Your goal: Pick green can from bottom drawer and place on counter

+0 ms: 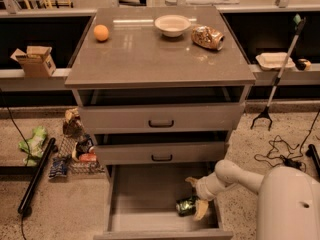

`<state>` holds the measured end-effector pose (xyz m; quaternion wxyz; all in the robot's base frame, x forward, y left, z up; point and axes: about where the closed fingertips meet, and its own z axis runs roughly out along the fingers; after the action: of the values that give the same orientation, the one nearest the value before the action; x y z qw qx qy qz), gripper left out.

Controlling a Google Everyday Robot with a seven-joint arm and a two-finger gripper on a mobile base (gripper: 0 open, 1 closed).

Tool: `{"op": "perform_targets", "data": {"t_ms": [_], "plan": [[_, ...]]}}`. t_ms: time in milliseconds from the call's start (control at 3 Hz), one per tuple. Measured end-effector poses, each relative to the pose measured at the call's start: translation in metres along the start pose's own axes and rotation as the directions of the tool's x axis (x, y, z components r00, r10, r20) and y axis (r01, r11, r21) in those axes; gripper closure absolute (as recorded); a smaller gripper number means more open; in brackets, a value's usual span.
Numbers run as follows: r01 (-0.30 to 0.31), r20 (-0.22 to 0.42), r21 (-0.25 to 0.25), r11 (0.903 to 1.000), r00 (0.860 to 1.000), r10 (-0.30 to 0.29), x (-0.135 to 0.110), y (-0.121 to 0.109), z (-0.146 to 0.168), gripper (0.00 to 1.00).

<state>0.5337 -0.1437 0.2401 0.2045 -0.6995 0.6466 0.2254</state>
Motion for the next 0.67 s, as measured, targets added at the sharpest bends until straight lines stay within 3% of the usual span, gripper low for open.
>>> {"op": "perform_targets", "data": {"t_ms": [667], "plan": [[0.007, 0.030, 0.005, 1.0000, 1.000, -0.007, 0.033, -0.016, 0.065, 0.00]]}}
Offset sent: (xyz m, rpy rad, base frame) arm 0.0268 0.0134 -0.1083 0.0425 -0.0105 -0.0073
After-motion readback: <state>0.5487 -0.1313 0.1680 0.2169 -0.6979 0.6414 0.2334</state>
